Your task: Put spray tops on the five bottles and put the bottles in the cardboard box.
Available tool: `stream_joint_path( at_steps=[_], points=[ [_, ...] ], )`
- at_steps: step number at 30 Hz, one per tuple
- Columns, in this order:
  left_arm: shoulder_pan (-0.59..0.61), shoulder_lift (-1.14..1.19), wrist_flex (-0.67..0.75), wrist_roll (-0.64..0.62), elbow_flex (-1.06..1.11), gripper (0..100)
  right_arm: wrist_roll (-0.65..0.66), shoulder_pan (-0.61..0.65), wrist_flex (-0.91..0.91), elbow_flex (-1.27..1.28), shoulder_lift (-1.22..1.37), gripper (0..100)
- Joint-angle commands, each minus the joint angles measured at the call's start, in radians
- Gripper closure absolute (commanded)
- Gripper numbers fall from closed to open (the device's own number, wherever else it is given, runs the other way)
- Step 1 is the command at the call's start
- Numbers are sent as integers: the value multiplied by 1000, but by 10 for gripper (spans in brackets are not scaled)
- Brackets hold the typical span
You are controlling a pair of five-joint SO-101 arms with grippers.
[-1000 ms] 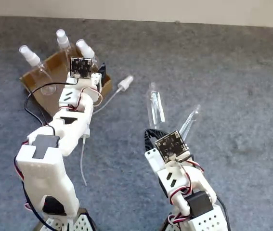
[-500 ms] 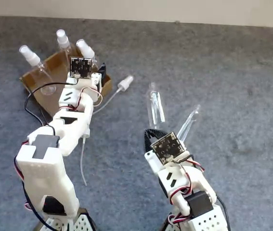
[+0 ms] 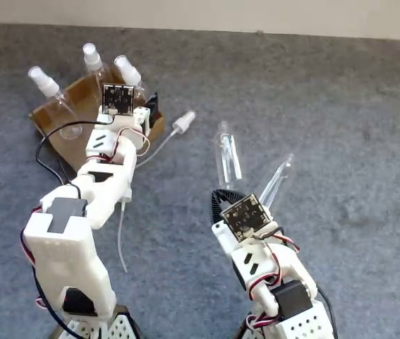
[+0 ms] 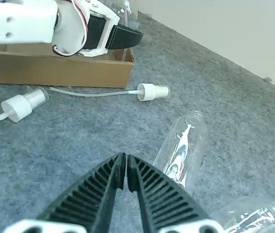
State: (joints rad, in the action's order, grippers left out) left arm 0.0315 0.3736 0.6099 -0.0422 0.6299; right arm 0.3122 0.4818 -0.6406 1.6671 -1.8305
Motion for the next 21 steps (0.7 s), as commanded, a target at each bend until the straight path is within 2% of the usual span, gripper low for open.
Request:
stream_joint_path(
  at_steps=[1,21],
  points=[
    [10,-22,21,5,-13,845,12,-10,28,59,-12,988],
    [36,-22,17,5,5,840,12,-10,28,59,-12,988]
  ],
)
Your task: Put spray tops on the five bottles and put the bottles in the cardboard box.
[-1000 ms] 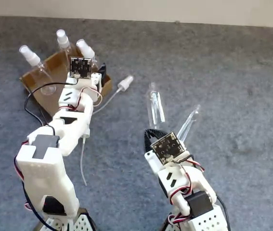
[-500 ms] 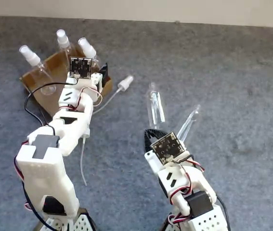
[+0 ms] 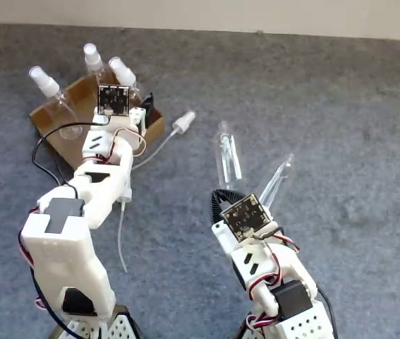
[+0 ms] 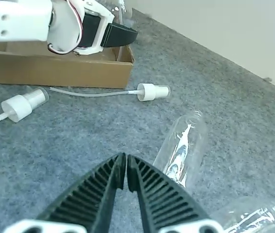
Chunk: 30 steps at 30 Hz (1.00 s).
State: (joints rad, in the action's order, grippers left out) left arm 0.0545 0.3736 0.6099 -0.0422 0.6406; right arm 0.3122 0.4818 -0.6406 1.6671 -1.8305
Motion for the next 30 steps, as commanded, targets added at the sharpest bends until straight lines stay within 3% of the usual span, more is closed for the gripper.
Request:
stream_joint_path(
  at_steps=[1,5,23,30],
  points=[
    [13,-22,17,5,-4,827,12,-10,28,59,-12,988],
    [13,-22,17,5,19,766,12,-10,28,59,-12,988],
    [13,-45,15,5,47,761,12,-10,28,59,-12,988],
    [12,-223,-244,3,70,761,12,-10,28,59,-12,988]
  ],
)
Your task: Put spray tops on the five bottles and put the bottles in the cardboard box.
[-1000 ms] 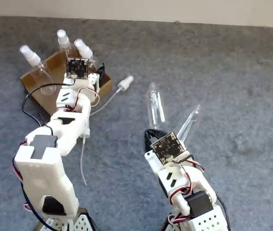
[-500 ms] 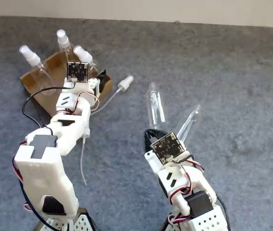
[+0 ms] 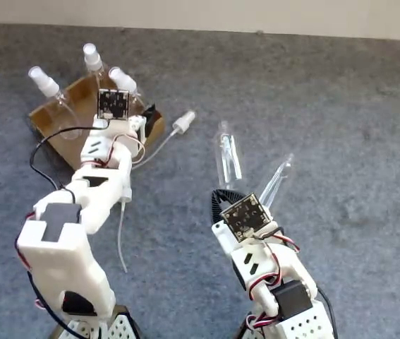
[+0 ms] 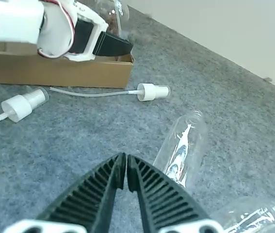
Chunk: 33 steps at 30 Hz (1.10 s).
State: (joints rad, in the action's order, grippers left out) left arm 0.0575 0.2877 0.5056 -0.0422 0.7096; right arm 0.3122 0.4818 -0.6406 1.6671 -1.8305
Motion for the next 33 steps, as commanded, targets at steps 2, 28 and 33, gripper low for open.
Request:
stream_joint_path(
  at_steps=[2,28,33],
  points=[
    [10,-176,-181,3,1,761,12,-10,28,59,-12,988],
    [2,-754,-1082,5,-5,765,5,-268,22,-39,-12,993],
    [-4,-886,-1264,5,-5,765,5,-389,-41,-51,-12,993]
  ],
)
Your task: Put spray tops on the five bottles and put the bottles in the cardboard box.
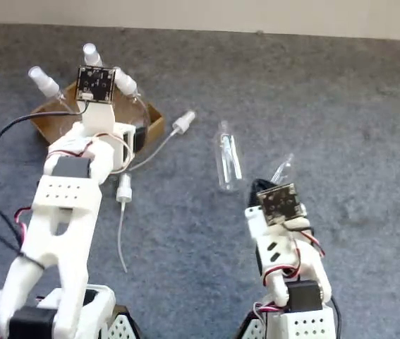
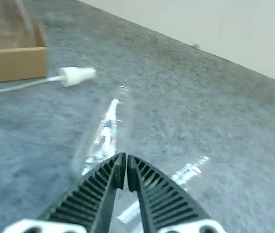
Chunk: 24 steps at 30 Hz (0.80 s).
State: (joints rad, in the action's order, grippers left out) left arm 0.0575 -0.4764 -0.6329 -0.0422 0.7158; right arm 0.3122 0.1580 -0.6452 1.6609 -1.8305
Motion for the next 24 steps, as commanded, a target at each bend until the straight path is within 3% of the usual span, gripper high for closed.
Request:
stream_joint_path(
  at_steps=[1,9,11,17,24],
  points=[
    [-19,-147,-160,5,-12,765,5,-82,-62,-47,-12,993],
    [-251,-240,-433,-5,-102,765,5,-222,-196,-50,-12,993],
    [-288,-213,-493,-61,-170,765,-3,-239,-231,-50,-12,993],
    [-440,-10,-606,-180,-401,765,-161,-239,-255,-48,-12,993],
    [-519,321,-715,-298,-730,761,-176,-243,-254,-21,-12,993]
  ],
)
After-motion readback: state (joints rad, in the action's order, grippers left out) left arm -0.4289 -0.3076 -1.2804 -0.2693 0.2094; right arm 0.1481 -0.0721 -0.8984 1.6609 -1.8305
